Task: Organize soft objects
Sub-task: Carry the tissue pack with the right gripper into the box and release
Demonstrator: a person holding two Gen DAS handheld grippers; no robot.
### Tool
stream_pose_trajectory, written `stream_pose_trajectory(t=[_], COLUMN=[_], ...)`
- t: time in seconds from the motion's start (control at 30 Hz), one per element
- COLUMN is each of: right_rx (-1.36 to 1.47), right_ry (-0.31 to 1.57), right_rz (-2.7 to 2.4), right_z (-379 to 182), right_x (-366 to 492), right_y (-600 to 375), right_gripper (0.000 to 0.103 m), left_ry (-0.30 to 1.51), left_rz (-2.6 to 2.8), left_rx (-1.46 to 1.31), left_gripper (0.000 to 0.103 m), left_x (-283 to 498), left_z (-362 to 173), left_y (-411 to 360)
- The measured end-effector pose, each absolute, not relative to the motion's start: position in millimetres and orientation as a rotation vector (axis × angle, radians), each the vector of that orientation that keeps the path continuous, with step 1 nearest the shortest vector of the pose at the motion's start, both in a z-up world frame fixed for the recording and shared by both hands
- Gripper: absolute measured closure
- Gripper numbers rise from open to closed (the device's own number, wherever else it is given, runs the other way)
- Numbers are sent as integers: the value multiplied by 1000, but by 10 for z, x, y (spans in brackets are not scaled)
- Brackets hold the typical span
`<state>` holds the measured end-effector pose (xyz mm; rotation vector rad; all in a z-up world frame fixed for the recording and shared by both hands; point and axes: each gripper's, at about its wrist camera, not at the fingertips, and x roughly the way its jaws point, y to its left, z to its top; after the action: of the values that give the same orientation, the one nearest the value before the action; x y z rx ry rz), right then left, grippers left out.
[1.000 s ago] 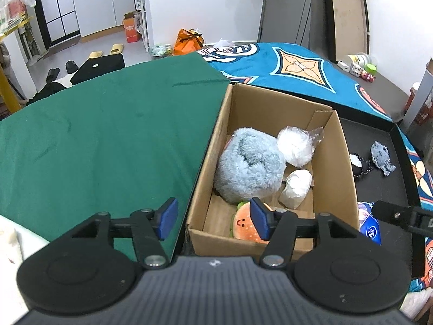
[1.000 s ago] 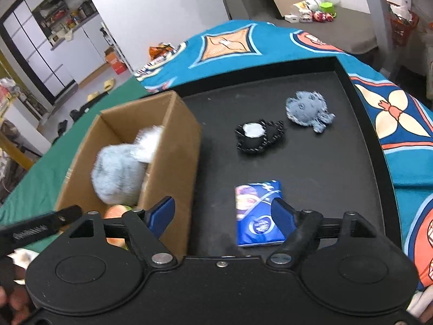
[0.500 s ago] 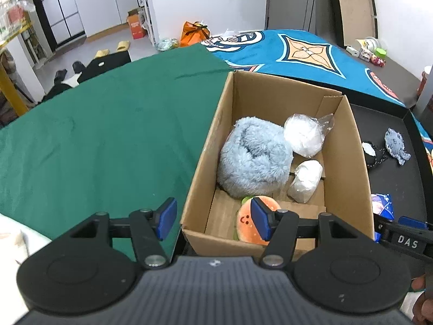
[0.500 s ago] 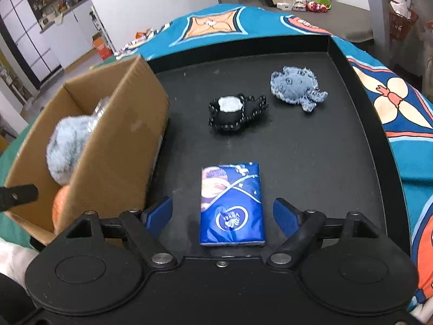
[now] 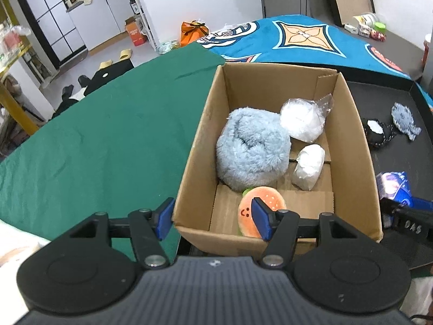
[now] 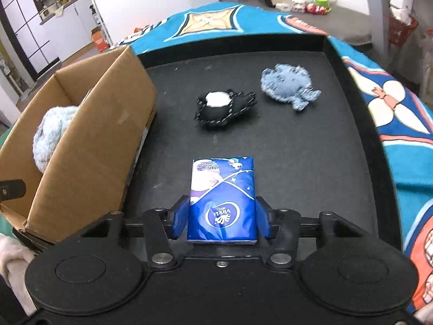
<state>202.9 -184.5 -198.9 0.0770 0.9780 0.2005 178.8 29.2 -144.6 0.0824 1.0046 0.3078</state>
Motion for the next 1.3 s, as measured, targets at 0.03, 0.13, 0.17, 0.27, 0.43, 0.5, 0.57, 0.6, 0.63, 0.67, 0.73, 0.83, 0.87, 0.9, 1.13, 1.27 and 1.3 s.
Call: stream_pose_trajectory(t=[0.03, 0.13, 0.17, 0.27, 0.43, 0.5, 0.57, 0.6, 0.63, 0.67, 0.73, 0.83, 0.87, 0.9, 1.13, 1.27, 1.3], right_rx=[64, 53, 61, 68, 63, 62, 75, 84, 86, 86, 86, 85, 87, 86, 79, 67, 65], right_ry=[961, 937, 937, 935, 935, 928, 932, 936, 936, 934, 924, 906, 901, 894, 829, 794, 787], right_rz=[194, 191, 193, 201, 205, 205, 207, 210, 212, 213, 217, 216, 215, 213, 217, 233, 237], right_z=[-1966, -1905, -1899, -1876, -1855, -1822, -1785, -1773, -1750, -1727, -1668, -1576, -1543, -1509, -1249, -1099, -1063], right_x=[2013, 1993, 1995, 1979, 1974, 1962, 1949, 1952, 1947, 1943, 1938, 1943, 1945, 1952, 1925, 1916, 1916], right_y=[-1851, -1859, -1870, -1881, -1874, -1872, -1863, -1864, -1859, -1855, -1848, -1839, -1837, -1831, -1773, -1704, -1683], right_gripper=[53, 53, 53, 53, 53, 53, 53, 53, 53, 53, 53, 53, 53, 53, 53, 53, 53], left_ry=[1008, 1008, 1007, 1007, 1004, 1003, 1001, 1000, 999, 1000, 1001, 996, 994, 993, 980, 962, 959], left_rz=[313, 315, 312, 301, 297, 294, 290, 288, 287, 285, 283, 281, 281, 281, 293, 290, 290], left_rx=[90, 96, 97, 81, 60, 63, 62, 57, 50, 39, 24, 8, 2, -4, -50, -71, -75], left_gripper=[42, 40, 40, 38, 38, 38, 38, 38, 38, 38, 38, 38, 38, 38, 38, 38, 38], left_x=[1796, 1796, 1791, 1781, 1779, 1775, 1767, 1762, 1759, 1758, 1750, 1741, 1739, 1736, 1715, 1683, 1675], left_z=[-1451, -1455, -1453, -1443, -1433, -1432, -1429, -1425, -1425, -1427, -1428, -1426, -1425, -1425, -1426, -1407, -1404], left_y=[279, 252, 244, 255, 282, 277, 279, 289, 301, 316, 343, 368, 377, 387, 475, 510, 517])
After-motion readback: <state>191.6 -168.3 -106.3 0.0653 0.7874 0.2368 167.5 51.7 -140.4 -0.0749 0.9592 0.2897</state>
